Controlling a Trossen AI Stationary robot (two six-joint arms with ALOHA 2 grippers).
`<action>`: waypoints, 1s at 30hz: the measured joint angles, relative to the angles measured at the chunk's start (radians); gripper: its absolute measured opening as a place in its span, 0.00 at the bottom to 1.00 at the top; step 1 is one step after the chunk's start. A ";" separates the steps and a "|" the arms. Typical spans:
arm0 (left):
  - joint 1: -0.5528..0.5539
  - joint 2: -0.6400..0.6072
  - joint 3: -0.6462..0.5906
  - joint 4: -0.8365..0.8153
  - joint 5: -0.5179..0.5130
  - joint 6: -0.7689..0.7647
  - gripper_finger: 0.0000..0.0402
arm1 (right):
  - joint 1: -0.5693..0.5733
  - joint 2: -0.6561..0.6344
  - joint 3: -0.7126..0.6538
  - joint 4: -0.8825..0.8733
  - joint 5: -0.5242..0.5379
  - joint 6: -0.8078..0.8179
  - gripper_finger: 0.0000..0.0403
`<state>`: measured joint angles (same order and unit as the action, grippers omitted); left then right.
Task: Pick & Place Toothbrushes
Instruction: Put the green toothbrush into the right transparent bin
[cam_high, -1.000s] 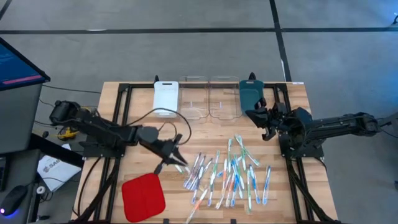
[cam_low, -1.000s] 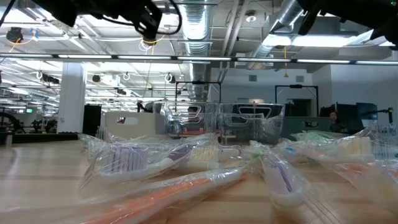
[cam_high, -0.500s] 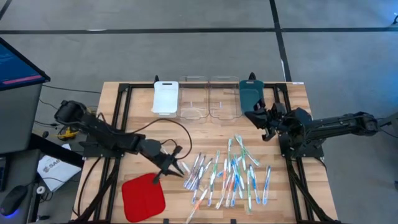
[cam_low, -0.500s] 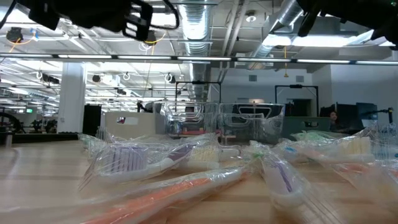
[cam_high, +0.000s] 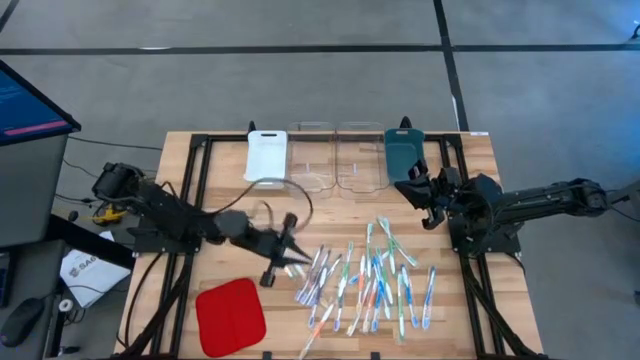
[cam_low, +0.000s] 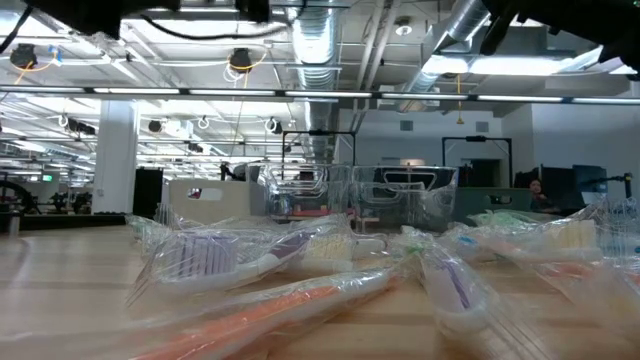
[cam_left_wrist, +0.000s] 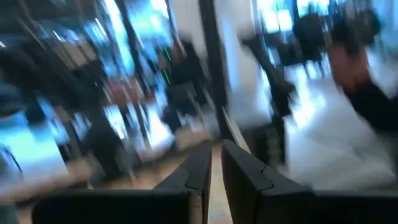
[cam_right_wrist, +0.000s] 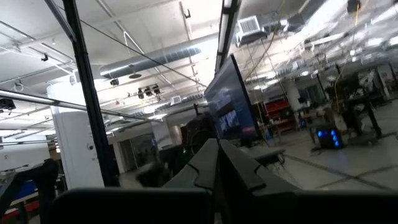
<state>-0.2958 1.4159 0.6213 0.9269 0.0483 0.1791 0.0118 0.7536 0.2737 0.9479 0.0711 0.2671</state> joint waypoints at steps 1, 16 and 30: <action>0.005 -0.015 0.011 0.035 -0.001 0.004 0.08 | 0.003 0.000 0.000 0.009 0.000 -0.006 0.03; 0.021 -0.108 0.054 0.121 0.009 0.129 0.08 | 0.028 0.000 0.000 -0.033 -0.001 -0.012 0.03; 0.021 -0.105 0.053 0.048 0.009 0.130 0.08 | 0.027 0.000 0.000 -0.035 0.000 -0.012 0.03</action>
<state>-0.2752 1.3106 0.6746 0.9745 0.0570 0.3096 0.0391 0.7536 0.2737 0.9127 0.0708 0.2546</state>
